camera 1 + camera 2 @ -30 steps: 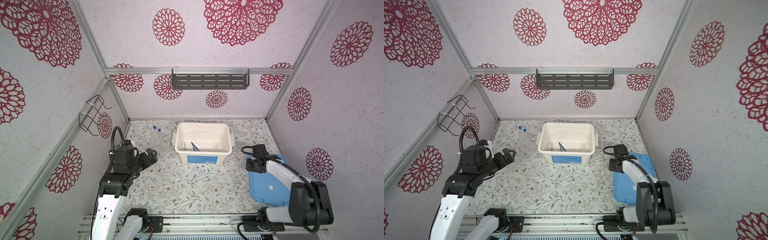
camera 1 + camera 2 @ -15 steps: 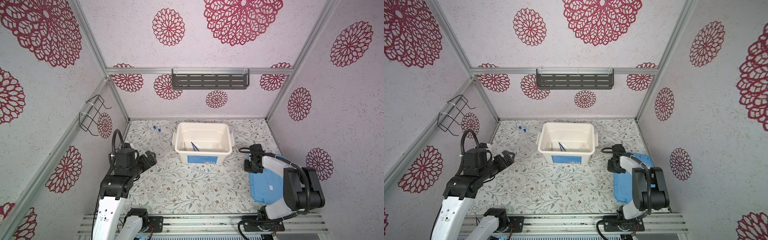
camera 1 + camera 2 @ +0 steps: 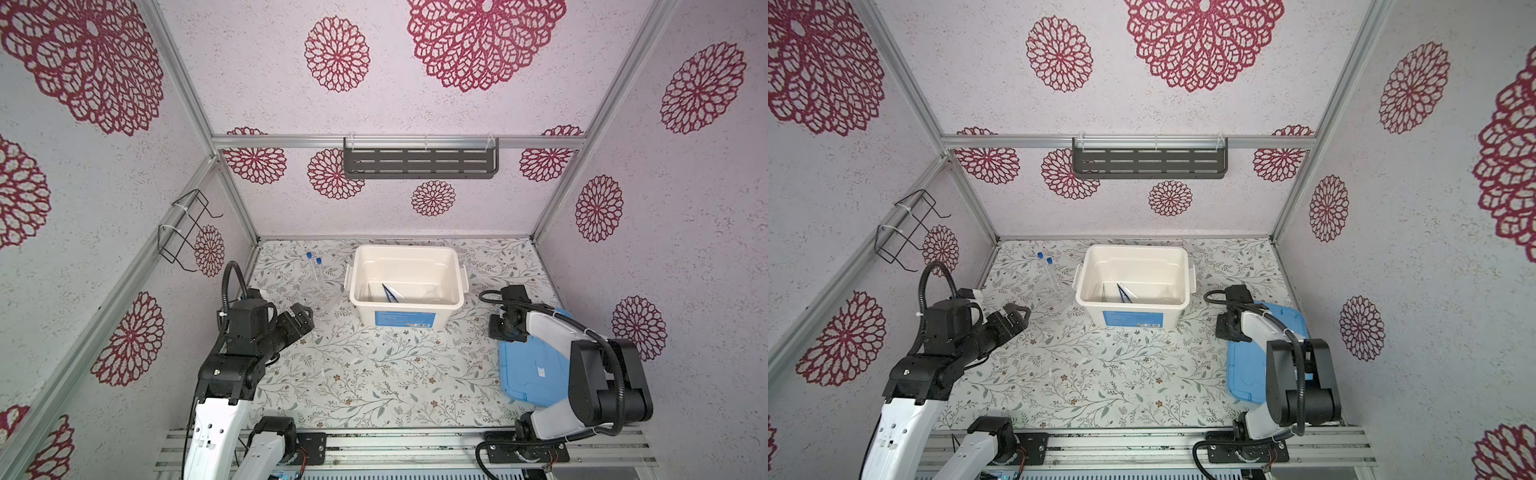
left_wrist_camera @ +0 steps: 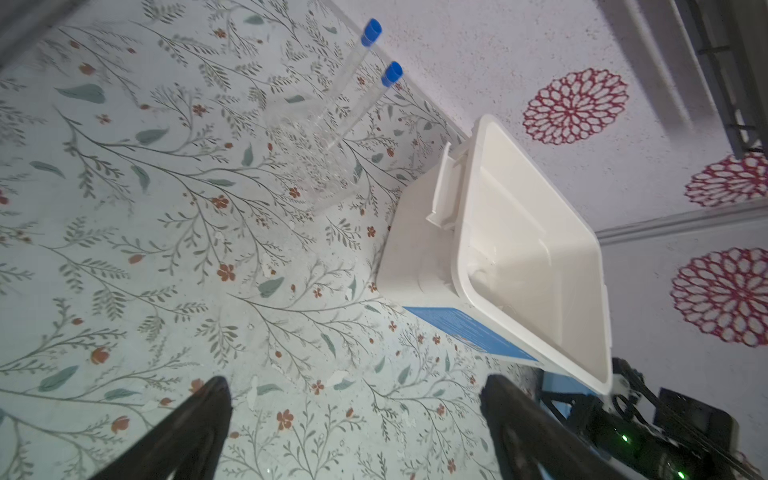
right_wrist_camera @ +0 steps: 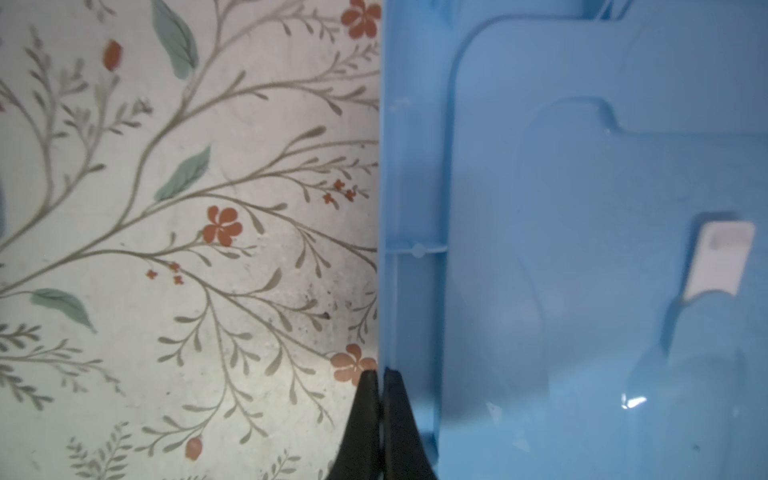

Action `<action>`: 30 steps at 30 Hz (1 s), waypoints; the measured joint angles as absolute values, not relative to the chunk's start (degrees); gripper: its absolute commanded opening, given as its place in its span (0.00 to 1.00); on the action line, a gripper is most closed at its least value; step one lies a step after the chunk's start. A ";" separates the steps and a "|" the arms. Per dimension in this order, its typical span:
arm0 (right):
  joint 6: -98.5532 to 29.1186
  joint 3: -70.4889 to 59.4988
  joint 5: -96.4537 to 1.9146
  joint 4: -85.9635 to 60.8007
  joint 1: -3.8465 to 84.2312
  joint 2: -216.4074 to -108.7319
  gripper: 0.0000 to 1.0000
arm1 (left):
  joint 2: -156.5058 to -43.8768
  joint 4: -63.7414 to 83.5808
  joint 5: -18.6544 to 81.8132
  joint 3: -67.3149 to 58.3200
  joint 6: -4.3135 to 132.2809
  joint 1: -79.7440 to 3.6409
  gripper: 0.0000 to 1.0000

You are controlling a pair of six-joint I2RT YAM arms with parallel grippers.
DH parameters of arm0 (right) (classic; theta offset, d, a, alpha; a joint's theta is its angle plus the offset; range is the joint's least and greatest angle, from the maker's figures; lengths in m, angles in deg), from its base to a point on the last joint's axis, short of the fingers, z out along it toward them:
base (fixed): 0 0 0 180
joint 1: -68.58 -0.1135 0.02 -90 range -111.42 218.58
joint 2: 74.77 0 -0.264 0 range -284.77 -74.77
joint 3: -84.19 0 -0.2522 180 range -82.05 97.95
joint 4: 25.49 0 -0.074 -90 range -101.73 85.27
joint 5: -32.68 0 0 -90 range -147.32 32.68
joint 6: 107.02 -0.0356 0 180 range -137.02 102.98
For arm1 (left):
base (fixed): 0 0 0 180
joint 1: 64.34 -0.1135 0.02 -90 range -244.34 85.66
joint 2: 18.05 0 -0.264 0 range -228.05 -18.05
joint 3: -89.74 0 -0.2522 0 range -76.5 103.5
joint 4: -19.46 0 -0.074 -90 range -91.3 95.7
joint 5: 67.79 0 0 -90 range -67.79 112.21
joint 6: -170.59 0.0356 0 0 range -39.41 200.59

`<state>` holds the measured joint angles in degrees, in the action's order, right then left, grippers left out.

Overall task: Organize the chemistry lab equipment
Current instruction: 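Move the right gripper to the light-blue lid edge and grasp it, then lift the blue lid upright with the right gripper while the left gripper reaches toward it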

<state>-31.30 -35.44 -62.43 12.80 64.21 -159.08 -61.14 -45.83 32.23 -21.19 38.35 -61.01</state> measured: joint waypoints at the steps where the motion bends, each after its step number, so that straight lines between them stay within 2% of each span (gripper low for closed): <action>1: -31.63 -35.44 -62.25 12.80 64.28 -157.92 0.00 | -61.60 -45.39 34.55 -20.58 38.18 -60.88 1.00; 4: -32.79 -35.46 -61.18 12.63 64.54 -152.85 0.00 | -63.24 -42.83 40.05 -18.28 37.28 -58.52 0.99; 10: -37.29 -35.46 -58.49 10.70 65.35 -141.95 0.00 | -67.24 -38.07 42.07 -12.99 37.89 -43.44 0.98; 16: -43.13 -35.37 -53.36 7.45 65.55 -136.74 0.00 | -72.77 -30.83 41.85 -11.07 38.61 -31.09 0.98; 22: -49.20 -34.56 -48.00 5.04 65.59 -133.71 0.00 | -83.83 -26.07 38.92 -5.89 42.88 -19.26 0.97; 30: -58.34 -36.22 -42.36 -0.70 65.59 -128.00 0.00 | -103.28 -24.89 27.88 6.79 51.47 -6.85 0.97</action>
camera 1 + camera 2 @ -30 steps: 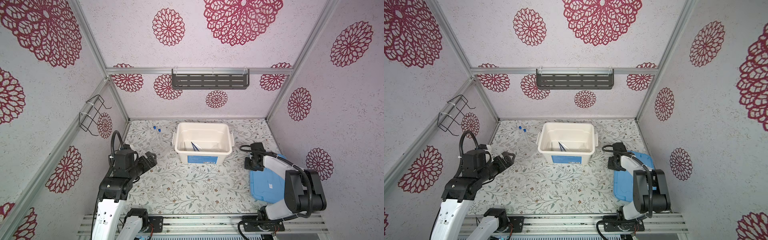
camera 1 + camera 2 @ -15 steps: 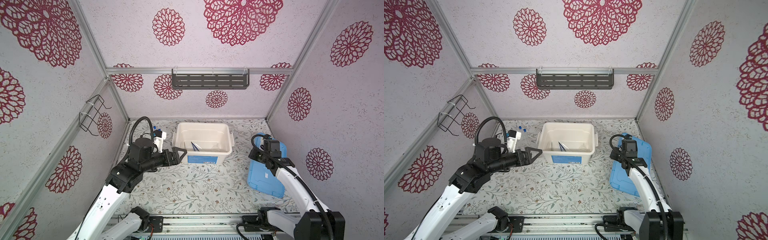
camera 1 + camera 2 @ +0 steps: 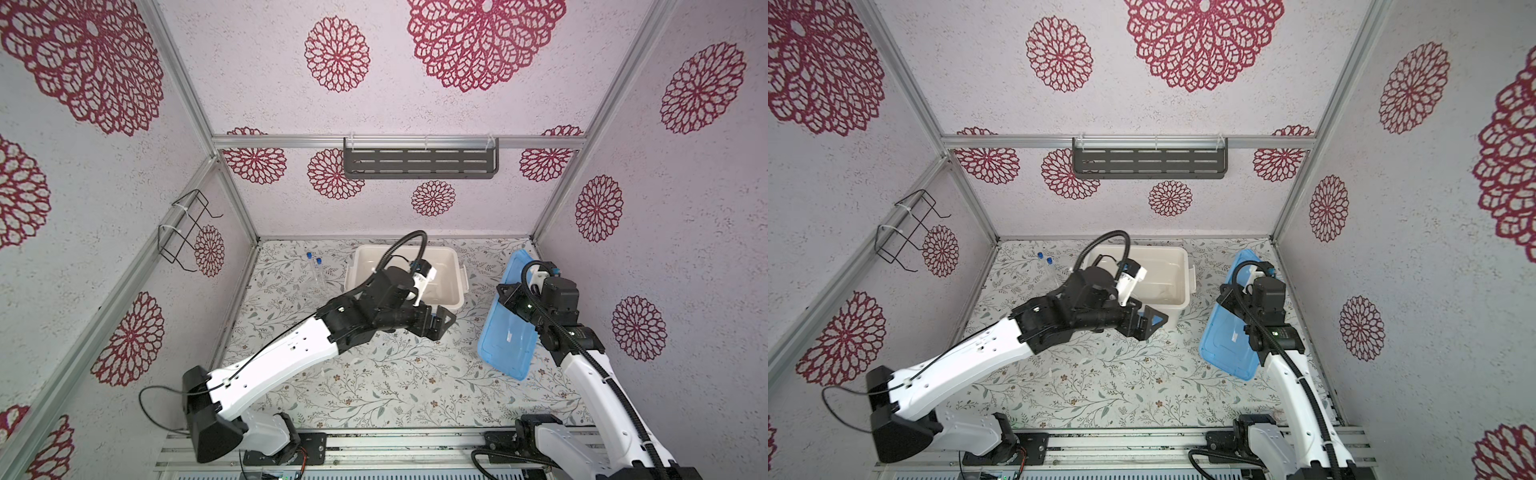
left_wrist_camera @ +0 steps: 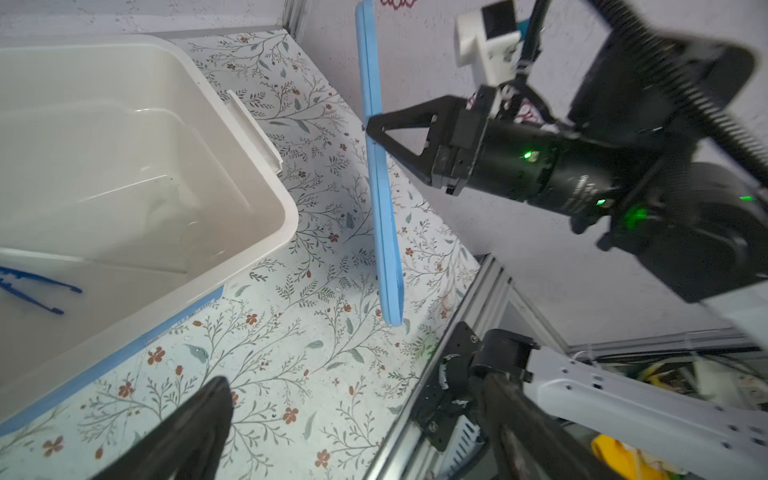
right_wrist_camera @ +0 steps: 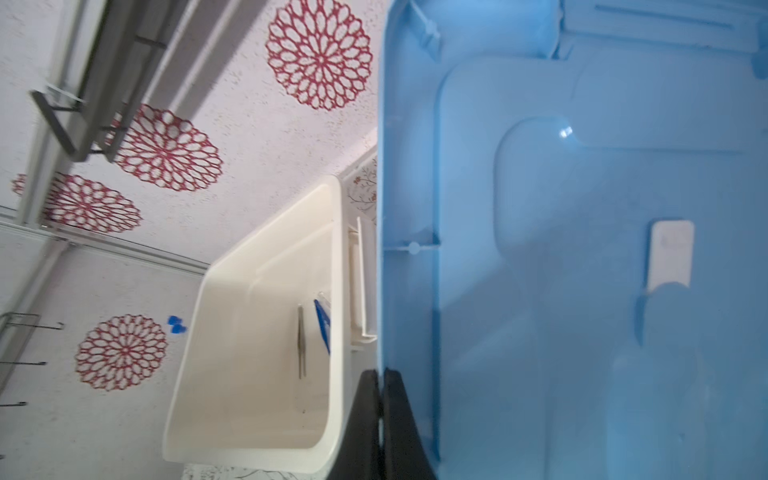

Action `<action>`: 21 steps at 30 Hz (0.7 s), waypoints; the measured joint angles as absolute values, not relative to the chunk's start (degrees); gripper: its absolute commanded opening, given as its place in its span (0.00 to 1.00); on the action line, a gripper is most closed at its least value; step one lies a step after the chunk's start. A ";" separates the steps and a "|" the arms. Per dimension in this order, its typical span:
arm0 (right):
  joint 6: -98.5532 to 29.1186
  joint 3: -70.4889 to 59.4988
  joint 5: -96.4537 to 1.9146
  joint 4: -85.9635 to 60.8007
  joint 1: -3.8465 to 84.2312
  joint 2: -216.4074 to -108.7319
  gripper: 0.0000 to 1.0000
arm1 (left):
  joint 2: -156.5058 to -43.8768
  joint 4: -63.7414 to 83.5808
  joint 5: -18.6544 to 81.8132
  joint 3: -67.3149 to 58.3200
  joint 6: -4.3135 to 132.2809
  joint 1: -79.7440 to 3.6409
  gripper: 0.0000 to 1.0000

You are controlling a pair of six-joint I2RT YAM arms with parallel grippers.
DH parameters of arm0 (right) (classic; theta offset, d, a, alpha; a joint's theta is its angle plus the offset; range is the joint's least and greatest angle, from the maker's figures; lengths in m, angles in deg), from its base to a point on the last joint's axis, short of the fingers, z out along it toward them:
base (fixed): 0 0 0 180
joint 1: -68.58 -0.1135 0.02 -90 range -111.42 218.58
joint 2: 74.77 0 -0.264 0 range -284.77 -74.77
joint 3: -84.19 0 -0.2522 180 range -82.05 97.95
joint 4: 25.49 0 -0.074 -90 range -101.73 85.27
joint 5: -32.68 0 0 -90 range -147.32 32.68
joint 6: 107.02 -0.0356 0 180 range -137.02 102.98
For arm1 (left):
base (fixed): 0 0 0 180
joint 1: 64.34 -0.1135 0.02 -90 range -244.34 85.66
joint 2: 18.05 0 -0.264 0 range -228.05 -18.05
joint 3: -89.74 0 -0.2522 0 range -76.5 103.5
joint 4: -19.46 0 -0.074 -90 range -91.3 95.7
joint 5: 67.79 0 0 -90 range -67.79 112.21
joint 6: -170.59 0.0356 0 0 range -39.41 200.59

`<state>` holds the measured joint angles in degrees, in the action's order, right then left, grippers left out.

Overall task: Organize the chemistry lab equipment
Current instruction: 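Lift the blue lid upright with the right gripper while the left gripper reaches toward it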

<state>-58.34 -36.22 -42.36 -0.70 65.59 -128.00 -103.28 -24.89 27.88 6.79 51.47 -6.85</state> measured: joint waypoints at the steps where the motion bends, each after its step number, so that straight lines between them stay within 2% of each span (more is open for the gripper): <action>1: -59.26 -36.71 -41.97 -1.40 65.59 -127.35 0.00 | -105.29 -24.85 27.46 7.97 52.34 -5.97 0.97; 10: -67.12 -43.48 -37.64 -10.32 65.59 -123.98 0.00 | -118.75 -23.18 24.69 13.35 56.65 -2.50 0.98; 18: -71.74 -45.99 -35.96 -14.45 65.59 -122.19 0.00 | -125.05 -23.18 30.35 18.66 57.45 -2.54 1.00; 21: -73.64 -46.39 -35.54 -16.09 65.59 -122.03 0.00 | -127.41 -23.27 32.80 20.43 57.67 -2.54 0.96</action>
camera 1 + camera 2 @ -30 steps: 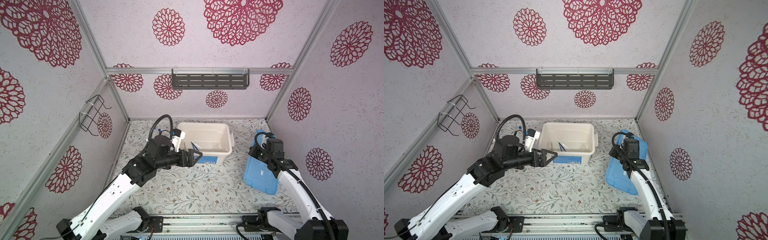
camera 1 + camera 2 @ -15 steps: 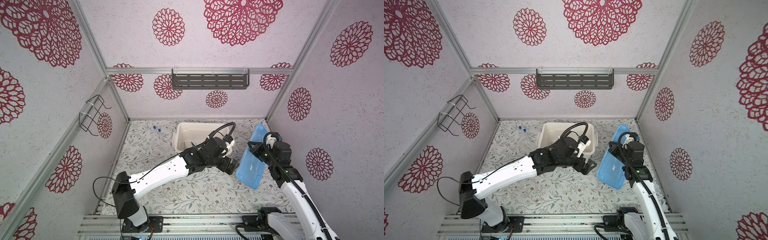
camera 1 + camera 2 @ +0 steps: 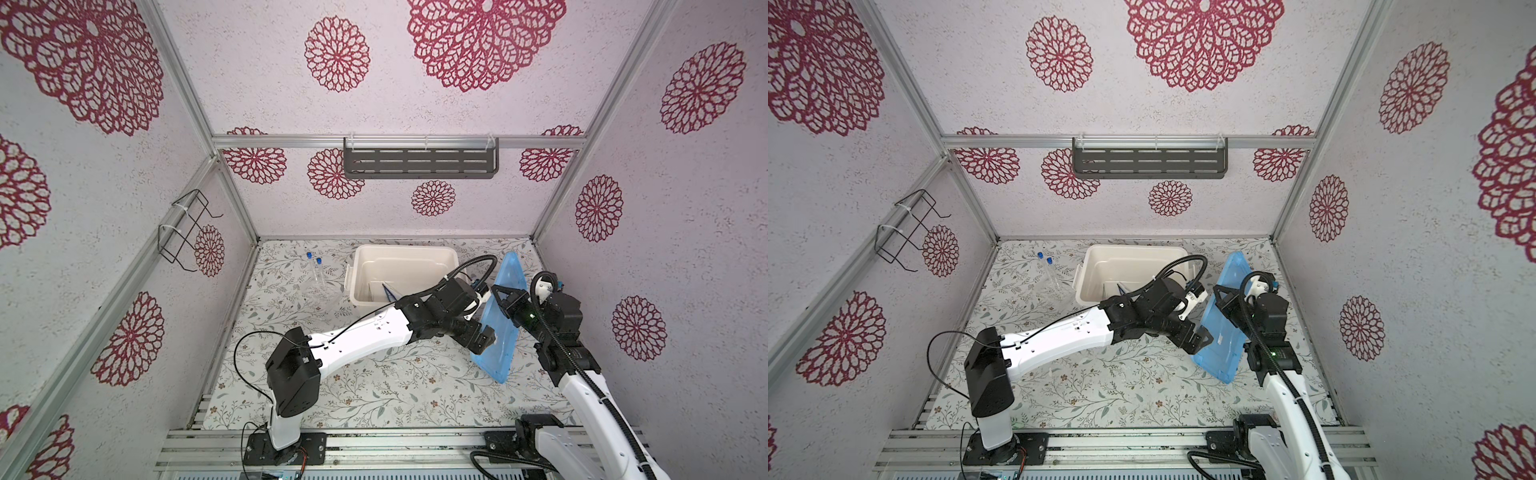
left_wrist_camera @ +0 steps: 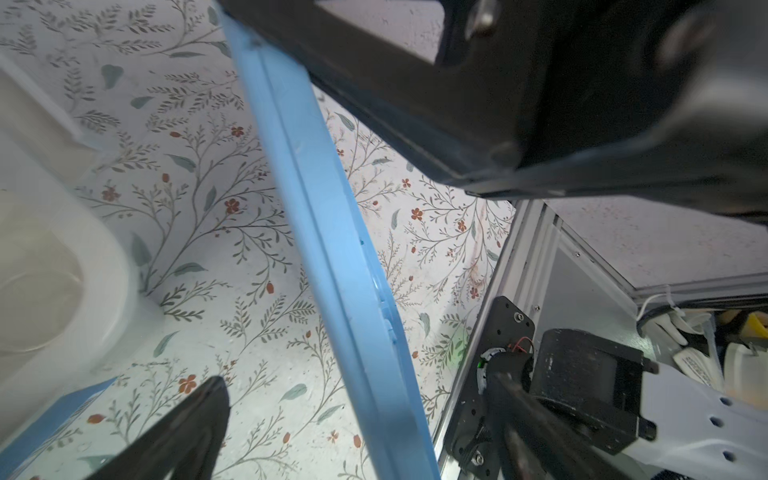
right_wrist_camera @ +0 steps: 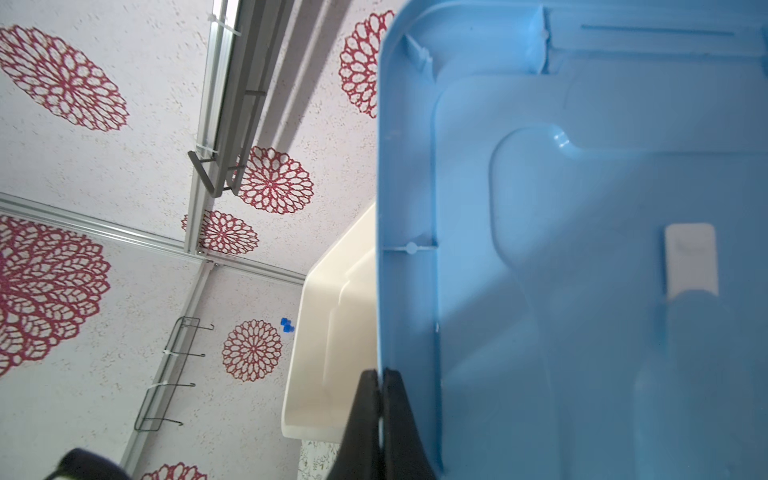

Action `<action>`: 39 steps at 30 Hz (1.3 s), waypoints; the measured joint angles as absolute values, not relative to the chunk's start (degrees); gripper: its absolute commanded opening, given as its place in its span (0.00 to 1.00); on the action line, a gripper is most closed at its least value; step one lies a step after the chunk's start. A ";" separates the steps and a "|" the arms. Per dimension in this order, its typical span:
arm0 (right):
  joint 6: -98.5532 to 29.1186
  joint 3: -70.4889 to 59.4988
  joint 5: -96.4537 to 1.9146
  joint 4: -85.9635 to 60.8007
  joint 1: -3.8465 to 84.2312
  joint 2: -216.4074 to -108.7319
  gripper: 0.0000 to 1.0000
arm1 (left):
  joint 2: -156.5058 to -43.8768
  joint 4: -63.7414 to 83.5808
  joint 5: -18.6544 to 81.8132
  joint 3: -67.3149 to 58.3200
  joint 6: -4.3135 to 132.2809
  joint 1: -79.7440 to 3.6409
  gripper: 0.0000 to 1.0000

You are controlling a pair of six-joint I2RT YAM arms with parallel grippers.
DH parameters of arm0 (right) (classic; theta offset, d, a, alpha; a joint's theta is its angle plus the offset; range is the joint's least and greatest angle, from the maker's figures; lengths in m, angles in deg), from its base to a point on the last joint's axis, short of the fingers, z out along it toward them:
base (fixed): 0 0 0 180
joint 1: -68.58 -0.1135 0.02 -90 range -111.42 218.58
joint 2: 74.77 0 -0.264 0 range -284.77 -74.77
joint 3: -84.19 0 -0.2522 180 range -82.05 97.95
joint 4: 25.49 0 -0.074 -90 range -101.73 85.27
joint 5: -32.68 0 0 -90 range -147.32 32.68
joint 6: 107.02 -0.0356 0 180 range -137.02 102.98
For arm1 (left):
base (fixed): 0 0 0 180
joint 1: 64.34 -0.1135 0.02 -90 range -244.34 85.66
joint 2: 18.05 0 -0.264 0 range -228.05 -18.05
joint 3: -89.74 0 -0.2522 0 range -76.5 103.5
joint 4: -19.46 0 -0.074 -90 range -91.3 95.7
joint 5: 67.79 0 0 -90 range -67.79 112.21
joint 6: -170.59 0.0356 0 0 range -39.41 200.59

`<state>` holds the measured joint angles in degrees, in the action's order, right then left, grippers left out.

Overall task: Organize the chemistry lab equipment
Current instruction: 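Lift the blue lid upright with the right gripper while the left gripper reaches toward it, then grasp the lid's upper edge with the left gripper while the right gripper withdraws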

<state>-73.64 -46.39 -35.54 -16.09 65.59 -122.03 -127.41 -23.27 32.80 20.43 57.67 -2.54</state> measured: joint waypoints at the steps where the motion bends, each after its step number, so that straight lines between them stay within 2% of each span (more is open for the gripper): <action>1: -74.08 -46.69 -35.43 -16.73 65.59 -121.86 0.00 | -128.11 -23.34 33.74 20.82 57.78 -2.54 0.93; 6: -75.39 -47.09 -35.41 -17.56 65.59 -121.31 0.00 | -128.90 -23.75 36.01 20.86 58.02 -2.54 0.74; 10: -76.65 -47.09 -35.43 -17.95 65.59 -121.25 0.00 | -128.90 -23.82 35.92 20.86 57.91 -2.54 0.47; 12: -77.27 -47.13 -35.45 -18.28 65.59 -121.25 0.00 | -128.85 -23.71 35.95 20.86 57.89 -2.54 0.39; 20: -78.67 -47.50 -35.65 -19.22 65.59 -120.90 0.00 | -127.96 -23.69 34.70 20.23 56.89 -2.52 0.34; 25: -79.21 -47.28 -35.56 -19.13 65.50 -119.63 0.06 | -125.07 -22.94 33.24 17.96 55.66 -2.54 0.33; 30: -79.15 -43.98 -35.17 -17.58 65.31 -119.85 0.17 | -120.74 -21.39 30.79 15.22 54.31 -2.89 0.29; 34: -78.03 -39.44 -35.17 -16.94 65.18 -121.14 0.33 | -118.14 -20.76 29.52 14.98 53.76 -3.02 0.23; 39: -77.33 -34.91 -36.53 -14.34 63.47 -122.01 0.40 | -116.28 -19.71 27.68 14.07 53.76 -3.11 0.18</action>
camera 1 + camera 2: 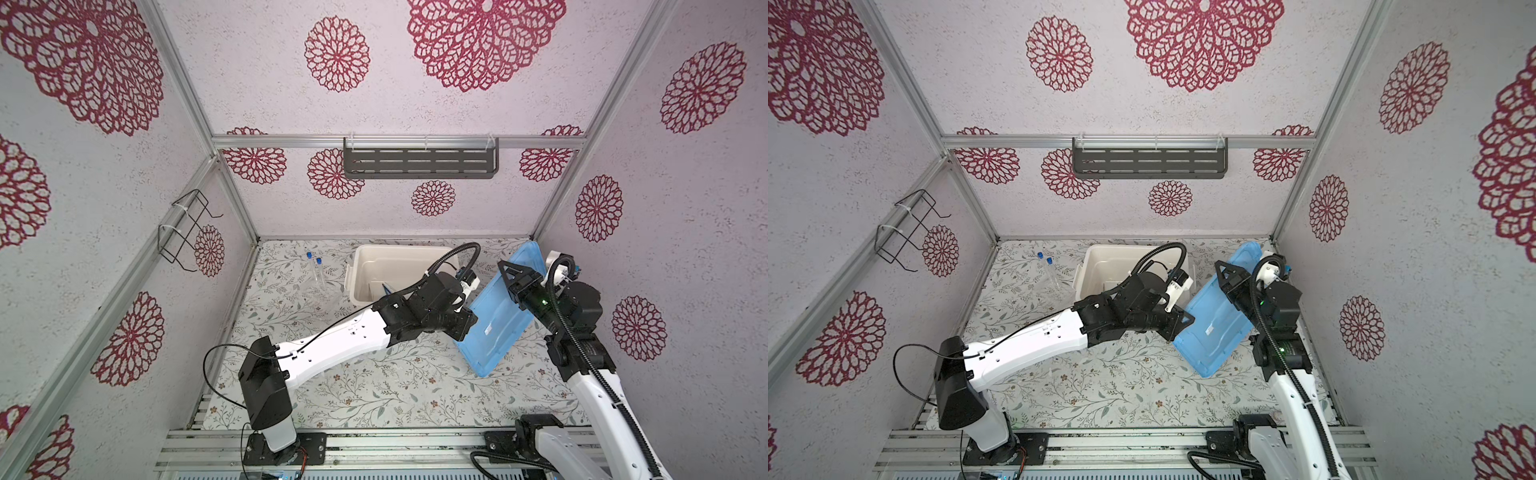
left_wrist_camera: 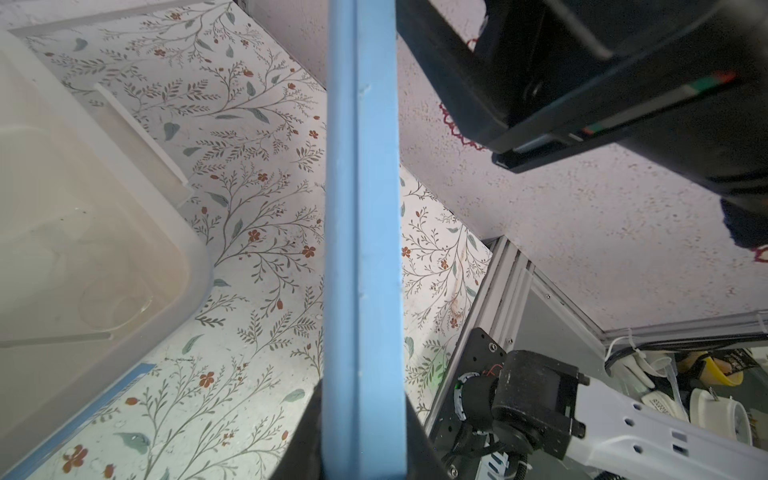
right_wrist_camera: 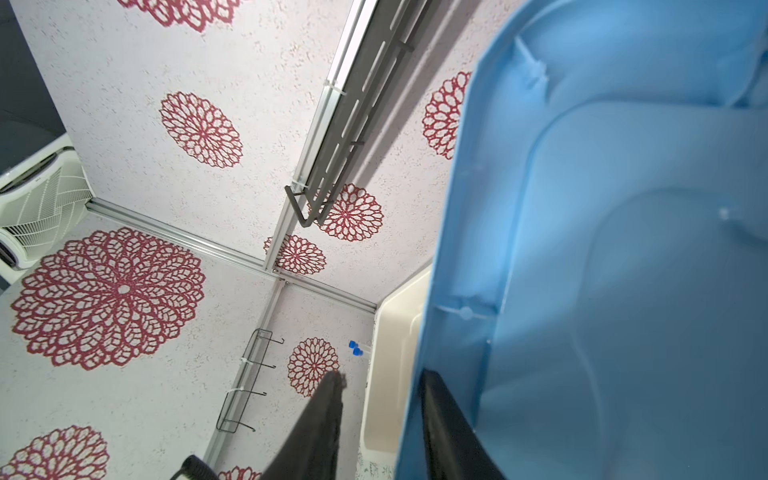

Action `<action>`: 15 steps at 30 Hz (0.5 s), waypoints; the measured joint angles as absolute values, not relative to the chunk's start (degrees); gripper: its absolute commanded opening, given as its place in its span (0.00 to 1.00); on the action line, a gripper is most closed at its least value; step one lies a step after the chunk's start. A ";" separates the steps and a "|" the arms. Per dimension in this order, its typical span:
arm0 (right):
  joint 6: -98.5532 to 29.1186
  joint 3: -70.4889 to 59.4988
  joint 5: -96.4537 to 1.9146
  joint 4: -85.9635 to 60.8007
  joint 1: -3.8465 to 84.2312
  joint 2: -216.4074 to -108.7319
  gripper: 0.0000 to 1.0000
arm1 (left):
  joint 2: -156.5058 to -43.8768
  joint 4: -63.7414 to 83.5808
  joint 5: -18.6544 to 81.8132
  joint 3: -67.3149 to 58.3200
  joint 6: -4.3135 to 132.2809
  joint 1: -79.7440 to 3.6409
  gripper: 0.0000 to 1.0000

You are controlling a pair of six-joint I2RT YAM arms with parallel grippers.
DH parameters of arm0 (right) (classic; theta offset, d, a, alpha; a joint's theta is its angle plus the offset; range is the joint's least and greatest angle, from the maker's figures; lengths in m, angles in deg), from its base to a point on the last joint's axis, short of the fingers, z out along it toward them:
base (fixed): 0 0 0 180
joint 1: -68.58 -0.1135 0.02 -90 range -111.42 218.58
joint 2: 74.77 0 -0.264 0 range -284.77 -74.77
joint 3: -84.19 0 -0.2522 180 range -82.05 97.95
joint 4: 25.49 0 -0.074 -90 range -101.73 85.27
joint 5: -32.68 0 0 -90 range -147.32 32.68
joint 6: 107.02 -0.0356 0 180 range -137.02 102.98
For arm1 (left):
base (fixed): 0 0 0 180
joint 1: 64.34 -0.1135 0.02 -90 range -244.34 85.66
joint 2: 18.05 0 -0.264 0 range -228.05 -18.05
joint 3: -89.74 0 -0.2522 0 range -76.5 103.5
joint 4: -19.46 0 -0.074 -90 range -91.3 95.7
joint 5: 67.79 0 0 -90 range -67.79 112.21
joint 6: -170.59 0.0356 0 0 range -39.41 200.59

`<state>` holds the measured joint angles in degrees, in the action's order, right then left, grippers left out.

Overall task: Organize the chemistry lab equipment
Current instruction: 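Grasp the lid's upper edge with the left gripper while the right gripper withdraws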

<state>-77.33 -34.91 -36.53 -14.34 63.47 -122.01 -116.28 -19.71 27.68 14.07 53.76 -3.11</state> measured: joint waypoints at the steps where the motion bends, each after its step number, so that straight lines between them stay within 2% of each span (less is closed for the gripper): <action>1: -76.79 -34.06 -37.47 -13.25 62.73 -122.12 0.41 | -116.02 -19.56 27.42 13.76 53.76 -3.13 0.17; 8: -73.38 -27.83 -45.36 -4.75 56.43 -122.21 0.45 | -114.36 -19.45 23.62 13.30 55.29 -3.28 0.09; 15: -72.11 -24.36 -49.64 -2.37 53.77 -121.64 0.49 | -111.02 -19.45 18.53 13.30 57.70 -5.19 0.09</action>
